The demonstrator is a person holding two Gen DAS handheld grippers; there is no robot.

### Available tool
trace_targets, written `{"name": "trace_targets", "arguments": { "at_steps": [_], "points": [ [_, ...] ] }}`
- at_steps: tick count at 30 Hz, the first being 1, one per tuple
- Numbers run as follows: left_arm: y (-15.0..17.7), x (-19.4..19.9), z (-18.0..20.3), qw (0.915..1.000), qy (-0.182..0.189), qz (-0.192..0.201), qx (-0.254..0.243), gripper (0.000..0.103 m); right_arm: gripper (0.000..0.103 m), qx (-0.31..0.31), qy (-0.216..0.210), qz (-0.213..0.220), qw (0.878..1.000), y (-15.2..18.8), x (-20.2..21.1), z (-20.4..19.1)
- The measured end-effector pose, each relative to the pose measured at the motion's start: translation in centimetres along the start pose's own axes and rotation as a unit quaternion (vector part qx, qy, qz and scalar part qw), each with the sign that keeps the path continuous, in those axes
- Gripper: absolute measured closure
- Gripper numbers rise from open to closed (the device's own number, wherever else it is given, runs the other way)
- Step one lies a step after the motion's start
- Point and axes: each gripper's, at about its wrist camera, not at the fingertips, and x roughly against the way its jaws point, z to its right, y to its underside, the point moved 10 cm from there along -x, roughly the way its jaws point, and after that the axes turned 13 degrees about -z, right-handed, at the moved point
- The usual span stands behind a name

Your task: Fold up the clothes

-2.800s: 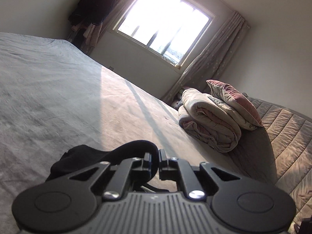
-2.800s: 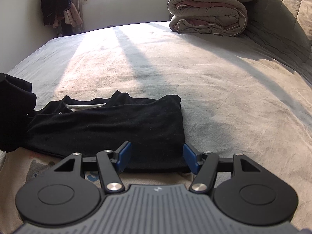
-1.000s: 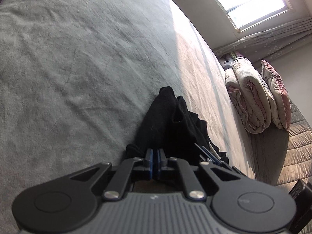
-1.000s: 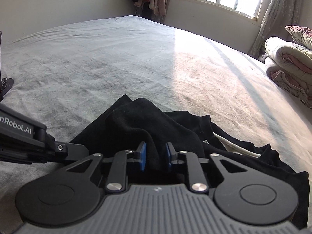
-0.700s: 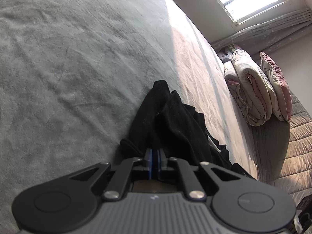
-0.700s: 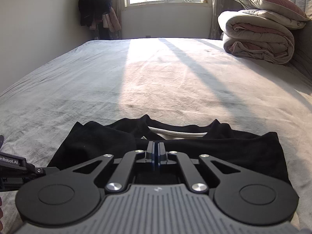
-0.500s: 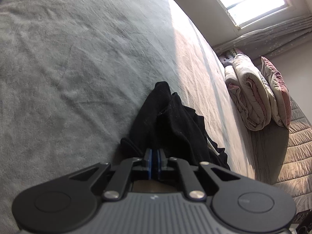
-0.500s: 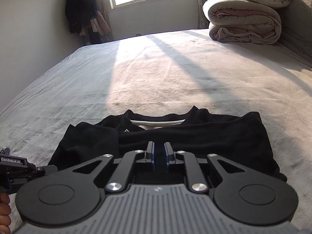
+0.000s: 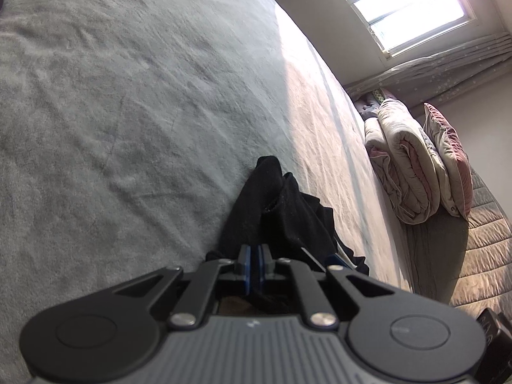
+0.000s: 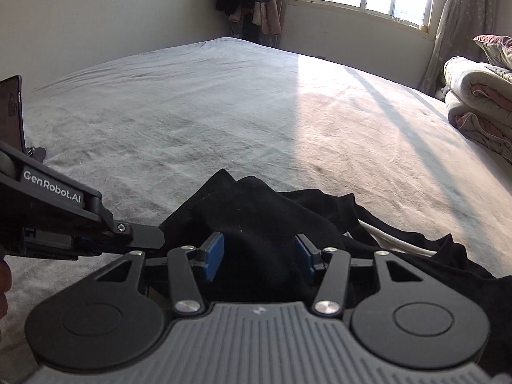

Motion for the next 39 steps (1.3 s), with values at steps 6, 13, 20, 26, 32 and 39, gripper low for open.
{"name": "trace_targets", "arguments": {
  "at_steps": [6,13,20,26,32,39],
  "points": [
    [0.2,-0.9,-0.5,0.9998,-0.003,-0.022,-0.001,0.098,0.094,-0.02,0.014,0.004,1.0,-0.5,-0.7,1.3],
    [0.6,-0.6,-0.1,0.9997,-0.009,-0.02,-0.01,0.098,0.101,-0.098,0.033,0.038,0.994,0.0,2.8,6.8],
    [1.4,-1.0,1.3,0.9993,-0.005,-0.028,-0.025,0.098,0.101,-0.173,0.072,0.047,0.981,4.7,7.0,13.4],
    [2.1,-1.4,1.8,0.9987,-0.014,-0.035,-0.034,0.098,0.101,-0.195,0.097,0.001,0.976,10.3,7.6,15.9],
    [2.5,-1.8,2.0,0.998,-0.026,-0.04,-0.041,0.098,0.1,-0.216,0.095,-0.057,0.97,14.4,7.2,16.4],
    [2.4,-1.3,2.4,0.998,-0.018,-0.04,-0.045,0.097,0.081,-0.279,0.027,-0.039,0.959,14.9,10.5,18.0]
  ]
}}
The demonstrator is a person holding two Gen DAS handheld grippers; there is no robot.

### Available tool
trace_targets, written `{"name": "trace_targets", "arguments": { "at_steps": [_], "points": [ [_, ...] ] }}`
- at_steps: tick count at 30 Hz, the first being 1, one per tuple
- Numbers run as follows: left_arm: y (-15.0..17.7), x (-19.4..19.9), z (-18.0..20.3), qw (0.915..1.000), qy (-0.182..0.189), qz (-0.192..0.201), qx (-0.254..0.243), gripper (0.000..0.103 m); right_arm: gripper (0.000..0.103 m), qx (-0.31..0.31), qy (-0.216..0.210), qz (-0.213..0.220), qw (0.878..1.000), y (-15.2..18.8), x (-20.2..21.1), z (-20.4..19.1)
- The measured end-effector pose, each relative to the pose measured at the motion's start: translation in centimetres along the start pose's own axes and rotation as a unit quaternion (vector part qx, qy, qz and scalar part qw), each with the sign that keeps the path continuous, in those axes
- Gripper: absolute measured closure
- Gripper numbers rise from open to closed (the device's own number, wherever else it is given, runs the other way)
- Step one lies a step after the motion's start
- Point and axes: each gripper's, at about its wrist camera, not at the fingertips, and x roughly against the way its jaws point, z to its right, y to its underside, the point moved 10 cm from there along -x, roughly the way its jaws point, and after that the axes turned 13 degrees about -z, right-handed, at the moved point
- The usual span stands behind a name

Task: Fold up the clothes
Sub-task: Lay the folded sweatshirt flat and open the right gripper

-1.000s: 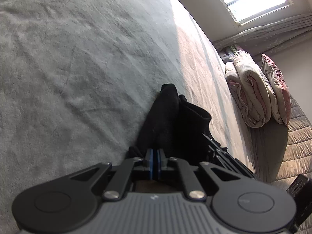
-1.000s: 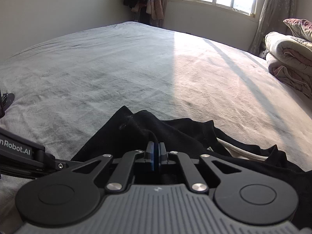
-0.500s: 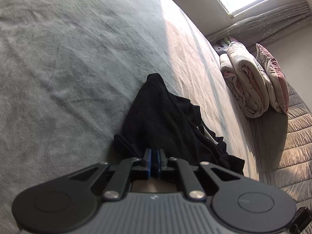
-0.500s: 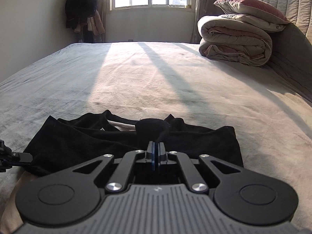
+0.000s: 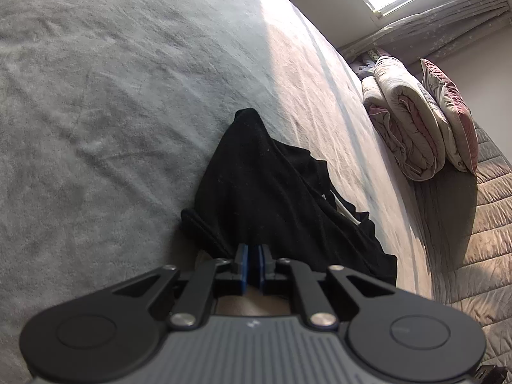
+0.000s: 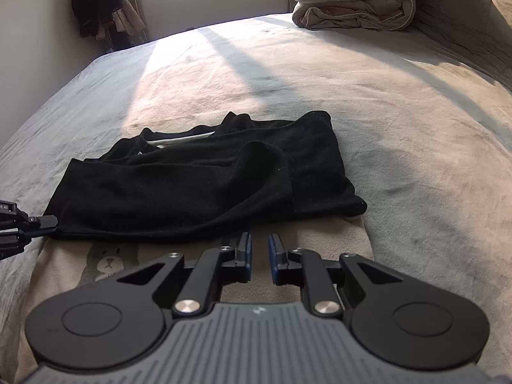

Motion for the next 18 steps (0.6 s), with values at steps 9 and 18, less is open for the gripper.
{"name": "trace_targets", "arguments": {
  "at_steps": [9,18],
  "points": [
    [-2.1,2.6,-0.4,0.9979,0.006,0.063,0.013,0.094,0.053,0.041,0.002,0.044,0.998,-5.8,-2.1,0.6],
    [-3.1,2.3,-1.7,0.9975,-0.003,0.064,0.03,0.094,0.089,0.081,0.013,0.035,0.996,-6.0,-5.3,-0.5]
  ]
}}
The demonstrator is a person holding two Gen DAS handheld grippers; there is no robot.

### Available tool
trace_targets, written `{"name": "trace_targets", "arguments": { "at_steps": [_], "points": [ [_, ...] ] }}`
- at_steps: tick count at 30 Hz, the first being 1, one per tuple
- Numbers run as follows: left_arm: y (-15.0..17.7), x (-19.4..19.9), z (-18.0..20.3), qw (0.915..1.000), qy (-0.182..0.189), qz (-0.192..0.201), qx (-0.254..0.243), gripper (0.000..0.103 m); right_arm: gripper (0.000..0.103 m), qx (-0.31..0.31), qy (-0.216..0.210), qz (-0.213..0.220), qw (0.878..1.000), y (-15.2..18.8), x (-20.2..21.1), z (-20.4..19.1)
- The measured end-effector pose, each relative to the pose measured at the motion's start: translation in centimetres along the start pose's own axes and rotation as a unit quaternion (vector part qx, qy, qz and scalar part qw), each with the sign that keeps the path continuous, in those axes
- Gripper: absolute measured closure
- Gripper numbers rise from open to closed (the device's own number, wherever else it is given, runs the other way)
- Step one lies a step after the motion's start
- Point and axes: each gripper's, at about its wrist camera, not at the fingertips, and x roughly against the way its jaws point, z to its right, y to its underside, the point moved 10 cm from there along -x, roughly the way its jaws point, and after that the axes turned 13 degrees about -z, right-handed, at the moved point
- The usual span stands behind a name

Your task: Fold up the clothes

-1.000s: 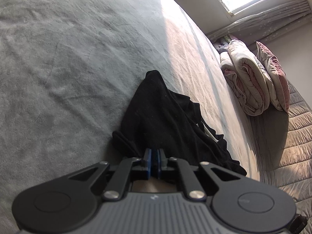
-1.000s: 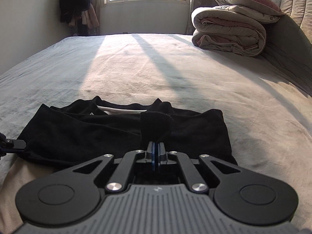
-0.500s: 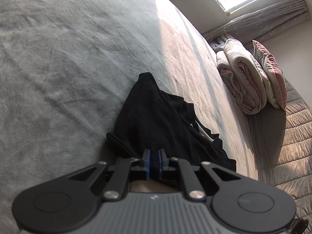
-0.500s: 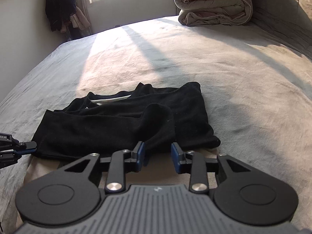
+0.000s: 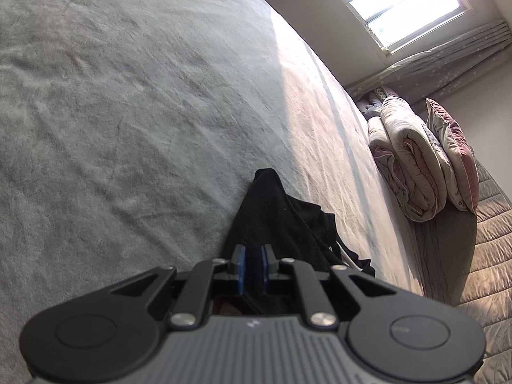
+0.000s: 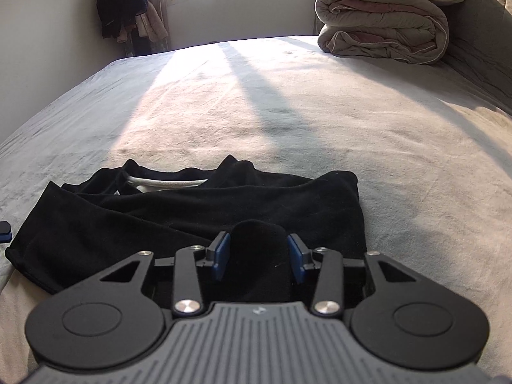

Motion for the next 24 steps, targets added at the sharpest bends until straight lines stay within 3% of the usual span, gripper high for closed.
{"name": "trace_targets", "arguments": {
  "at_steps": [4,8,12,15,18,21,24],
  "points": [
    [-0.4,0.2,-0.3,0.9998,-0.002,0.017,0.007,0.095,0.092,0.031,0.02,0.017,0.999,-0.5,0.6,-1.1],
    [-0.8,1.1,-0.3,0.9986,-0.002,0.052,0.009,0.099,0.093,0.053,0.041,0.061,0.996,-2.8,3.2,-1.5],
    [-0.9,1.2,0.6,0.9979,0.02,0.06,-0.007,0.101,0.093,0.072,0.056,0.089,0.992,-5.2,5.5,-1.6],
    [-0.3,0.4,1.8,0.9979,0.029,0.046,-0.037,0.101,0.093,0.083,0.069,0.103,0.989,-6.5,6.6,-1.3],
    [1.0,-1.5,3.0,0.9966,0.026,0.003,-0.078,0.101,0.093,0.082,0.09,0.097,0.988,-6.5,5.9,0.1],
    [2.4,-3.7,3.1,0.9931,-0.02,-0.034,-0.111,0.101,0.093,0.061,0.097,0.077,0.99,-5.7,4.2,1.7],
    [2.9,-4.6,3.3,0.9895,-0.04,-0.041,-0.133,0.101,0.093,0.036,0.101,0.054,0.993,-4.7,2.3,3.3]
  ]
}}
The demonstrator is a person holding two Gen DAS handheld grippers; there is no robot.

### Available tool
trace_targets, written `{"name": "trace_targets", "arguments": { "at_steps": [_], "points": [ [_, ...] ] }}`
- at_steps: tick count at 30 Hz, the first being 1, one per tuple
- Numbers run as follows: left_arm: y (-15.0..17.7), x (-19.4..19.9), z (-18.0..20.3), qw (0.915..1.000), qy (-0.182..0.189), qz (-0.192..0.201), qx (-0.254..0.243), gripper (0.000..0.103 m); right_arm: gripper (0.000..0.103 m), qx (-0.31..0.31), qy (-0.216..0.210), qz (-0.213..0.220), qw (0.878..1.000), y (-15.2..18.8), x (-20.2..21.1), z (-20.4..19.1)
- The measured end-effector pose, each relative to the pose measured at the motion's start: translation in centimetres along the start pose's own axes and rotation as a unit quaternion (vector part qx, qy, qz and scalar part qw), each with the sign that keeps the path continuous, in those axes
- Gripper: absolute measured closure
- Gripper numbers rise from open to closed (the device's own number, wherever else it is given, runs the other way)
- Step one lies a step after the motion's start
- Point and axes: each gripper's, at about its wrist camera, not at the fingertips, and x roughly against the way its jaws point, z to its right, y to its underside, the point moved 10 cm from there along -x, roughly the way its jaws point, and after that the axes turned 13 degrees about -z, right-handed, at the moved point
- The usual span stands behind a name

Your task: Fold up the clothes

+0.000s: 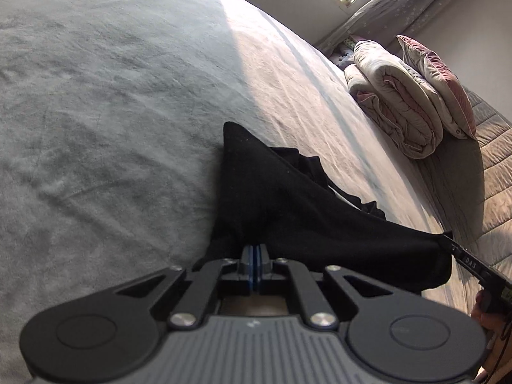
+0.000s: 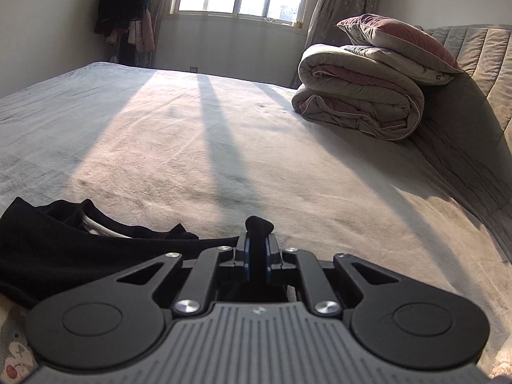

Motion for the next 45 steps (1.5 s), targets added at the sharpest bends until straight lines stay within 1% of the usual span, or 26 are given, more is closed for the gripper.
{"name": "trace_targets", "arguments": {
  "at_steps": [2,3,4,5,6,10,12,14,16,18,21,23,27,28,29,30,31,32,36,39,40,42,43,45],
  "points": [
    [0.0,-0.1,0.2,0.9999,-0.007,-0.001,-0.012,0.101,0.092,-0.015,0.003,-0.017,1.0,0.9,-1.3,0.7],
    [0.0,0.0,0.2,0.9999,-0.009,-0.001,-0.015,0.101,0.09,-0.022,0.004,-0.026,0.999,1.3,-2.0,1.1],
    [0.1,0.0,0.1,0.9999,-0.009,-0.001,-0.015,0.101,0.085,-0.03,0.005,-0.034,0.999,1.7,-2.6,1.5],
    [0.1,0.0,0.1,0.9999,-0.007,-0.002,-0.013,0.101,0.071,-0.043,0.009,-0.035,0.998,2.0,-2.8,2.0],
    [0.1,0.1,0.0,0.9999,-0.006,-0.003,-0.01,0.101,0.066,-0.057,0.012,-0.031,0.998,2.1,-2.5,2.5],
    [0.0,0.3,0.0,1.0,0.0,0.0,-0.003,0.101,0.066,-0.093,-0.001,-0.034,0.995,2.5,-1.0,4.0],
    [-0.1,0.5,0.2,1.0,0.001,0.002,-0.004,0.101,0.066,-0.112,-0.013,-0.051,0.992,3.2,-0.2,4.2],
    [-0.1,0.6,0.3,1.0,0.003,0.004,-0.002,0.101,0.066,-0.139,-0.037,-0.068,0.987,4.0,0.5,4.1],
    [-0.1,0.7,0.4,1.0,0.004,0.006,-0.001,0.101,0.066,-0.179,-0.078,-0.088,0.977,5.1,0.8,3.7],
    [0.0,0.7,0.4,1.0,0.004,0.006,-0.001,0.101,0.066,-0.221,-0.124,-0.106,0.961,6.2,1.1,3.1],
    [0.2,0.5,0.4,1.0,0.003,0.003,-0.005,0.101,0.066,-0.266,-0.191,-0.112,0.938,7.3,0.3,1.5],
    [0.3,0.3,0.4,1.0,0.003,0.001,-0.007,0.101,0.066,-0.29,-0.213,-0.104,0.927,7.8,-0.6,0.8],
    [0.4,0.2,-0.1,0.9999,0.011,-0.003,0.001,0.101,0.068,-0.329,-0.217,-0.06,0.917,7.8,-1.5,1.0],
    [0.4,0.2,-0.2,0.9999,0.013,-0.004,0.003,0.101,0.068,-0.335,-0.212,-0.048,0.917,7.6,-1.4,1.4],
    [0.4,0.2,-0.2,0.9999,0.012,-0.004,0.003,0.101,0.072,-0.337,-0.202,-0.036,0.919,7.3,-1.1,1.8],
    [0.4,0.2,-0.2,0.9999,0.011,-0.004,0.001,0.101,0.087,-0.335,-0.191,-0.027,0.922,7.0,-0.7,2.2],
    [0.3,0.1,-0.2,0.9999,0.01,-0.005,0.001,0.101,0.094,-0.329,-0.179,-0.024,0.927,6.8,-0.4,2.5],
    [0.3,0.0,-0.3,0.9999,0.009,-0.006,0.002,0.101,0.095,-0.323,-0.168,-0.021,0.931,6.6,-0.1,2.7],
    [0.1,-0.2,-0.5,0.9997,0.014,-0.013,0.014,0.101,0.095,-0.289,-0.13,-0.021,0.948,5.9,1.3,2.9],
    [0.2,-0.1,-0.5,0.9997,0.013,-0.015,0.017,0.101,0.095,-0.251,-0.093,-0.052,0.962,6.5,0.5,3.0],
    [0.3,-0.1,-0.6,0.9997,0.012,-0.015,0.018,0.101,0.095,-0.245,-0.081,-0.064,0.964,7.1,0.0,3.2],
    [0.3,-0.1,-0.5,0.9997,0.01,-0.015,0.016,0.101,0.095,-0.247,-0.067,-0.083,0.963,8.3,-0.7,3.7],
    [0.3,-0.1,-0.5,0.9997,0.008,-0.015,0.015,0.101,0.093,-0.25,-0.061,-0.086,0.963,8.7,-0.7,4.0],
    [0.3,0.0,-0.5,0.9998,0.008,-0.015,0.014,0.101,0.083,-0.25,-0.043,-0.076,0.964,8.6,0.0,4.7]
  ]
}}
